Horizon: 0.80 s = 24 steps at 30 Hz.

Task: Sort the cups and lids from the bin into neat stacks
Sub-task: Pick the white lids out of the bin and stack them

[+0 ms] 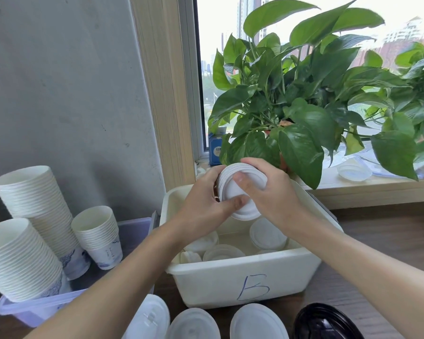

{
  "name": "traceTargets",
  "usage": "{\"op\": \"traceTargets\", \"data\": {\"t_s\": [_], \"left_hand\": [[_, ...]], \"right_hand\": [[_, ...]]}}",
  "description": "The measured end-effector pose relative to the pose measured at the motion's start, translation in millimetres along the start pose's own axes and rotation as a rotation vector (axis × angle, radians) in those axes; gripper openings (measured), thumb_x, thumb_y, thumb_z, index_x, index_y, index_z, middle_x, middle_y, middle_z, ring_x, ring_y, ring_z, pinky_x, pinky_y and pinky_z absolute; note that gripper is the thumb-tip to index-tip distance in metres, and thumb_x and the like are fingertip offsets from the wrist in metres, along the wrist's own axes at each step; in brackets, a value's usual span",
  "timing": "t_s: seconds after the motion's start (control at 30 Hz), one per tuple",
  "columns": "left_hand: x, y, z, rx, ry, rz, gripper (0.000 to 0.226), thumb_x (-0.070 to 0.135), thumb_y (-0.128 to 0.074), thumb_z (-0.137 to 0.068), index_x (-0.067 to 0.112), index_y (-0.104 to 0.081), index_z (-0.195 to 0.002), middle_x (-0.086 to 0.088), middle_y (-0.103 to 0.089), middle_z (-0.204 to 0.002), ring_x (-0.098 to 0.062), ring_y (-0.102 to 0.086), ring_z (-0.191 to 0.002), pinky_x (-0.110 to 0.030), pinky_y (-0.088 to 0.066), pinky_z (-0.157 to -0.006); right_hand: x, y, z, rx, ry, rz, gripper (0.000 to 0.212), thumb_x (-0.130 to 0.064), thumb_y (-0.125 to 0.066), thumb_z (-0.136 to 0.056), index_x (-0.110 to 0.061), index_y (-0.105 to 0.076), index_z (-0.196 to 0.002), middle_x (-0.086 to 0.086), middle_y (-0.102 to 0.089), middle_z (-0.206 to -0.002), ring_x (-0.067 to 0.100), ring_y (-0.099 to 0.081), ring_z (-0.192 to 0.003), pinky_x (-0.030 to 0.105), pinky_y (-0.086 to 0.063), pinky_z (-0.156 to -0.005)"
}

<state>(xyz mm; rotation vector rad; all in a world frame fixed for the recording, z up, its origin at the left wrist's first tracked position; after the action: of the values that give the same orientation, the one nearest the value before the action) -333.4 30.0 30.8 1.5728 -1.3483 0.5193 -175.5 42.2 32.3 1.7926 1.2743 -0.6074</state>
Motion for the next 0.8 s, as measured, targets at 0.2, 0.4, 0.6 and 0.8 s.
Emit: {"op": "traceTargets", "data": {"t_s": [0.2,0.4,0.6,0.8], "left_hand": [[3,0,1,-0.014,-0.07,0.024,0.046,0.019,-0.076,-0.085,0.014,-0.059,-0.128,0.002,-0.069,-0.111,-0.013,-0.066,-0.1,-0.02,-0.051,-0.082],[2,-1,0,-0.034,0.011,0.081,0.059,0.028,-0.08,-0.082,0.019,-0.053,-0.133,0.005,-0.067,-0.116,-0.005,-0.065,-0.102,-0.021,-0.053,-0.083],[-3,1,-2,-0.024,-0.004,0.031,0.044,0.031,-0.074,-0.087,0.016,-0.061,-0.126,0.001,-0.069,-0.111,-0.013,-0.066,-0.101,-0.024,-0.052,-0.082],[-3,0,-2,-0.032,-0.033,0.015,0.043,0.031,-0.07,-0.084,0.015,-0.064,-0.124,0.0,-0.069,-0.107,-0.012,-0.064,-0.095,-0.019,-0.047,-0.077]], "right_hand": [[-3,0,1,0.039,0.03,0.047,0.058,-0.058,-0.06,-0.076,-0.018,-0.062,-0.118,-0.007,-0.065,-0.11,0.005,-0.059,-0.103,0.021,-0.046,-0.09],[-10,5,3,0.113,0.039,0.009,0.048,-0.057,-0.063,-0.078,-0.025,-0.057,-0.114,-0.017,-0.062,-0.102,-0.005,-0.056,-0.097,0.006,-0.041,-0.081],[-8,4,3,0.045,0.011,-0.044,0.045,-0.039,-0.073,-0.08,-0.024,-0.057,-0.119,-0.021,-0.061,-0.107,-0.01,-0.055,-0.101,0.005,-0.04,-0.084],[-7,4,3,0.054,0.021,-0.032,0.049,-0.045,-0.071,-0.077,-0.019,-0.063,-0.117,-0.019,-0.065,-0.103,-0.008,-0.057,-0.097,0.006,-0.042,-0.082]]}}
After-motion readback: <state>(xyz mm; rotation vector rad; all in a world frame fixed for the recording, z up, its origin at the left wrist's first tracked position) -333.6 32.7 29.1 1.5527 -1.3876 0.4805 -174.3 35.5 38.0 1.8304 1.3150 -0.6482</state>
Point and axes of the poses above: each hand's wrist, its own z-axis away from the middle knuckle, its own y-axis out of the back of the hand, x = y × z, the point moved 1 cm from there along -z, towards the middle knuckle
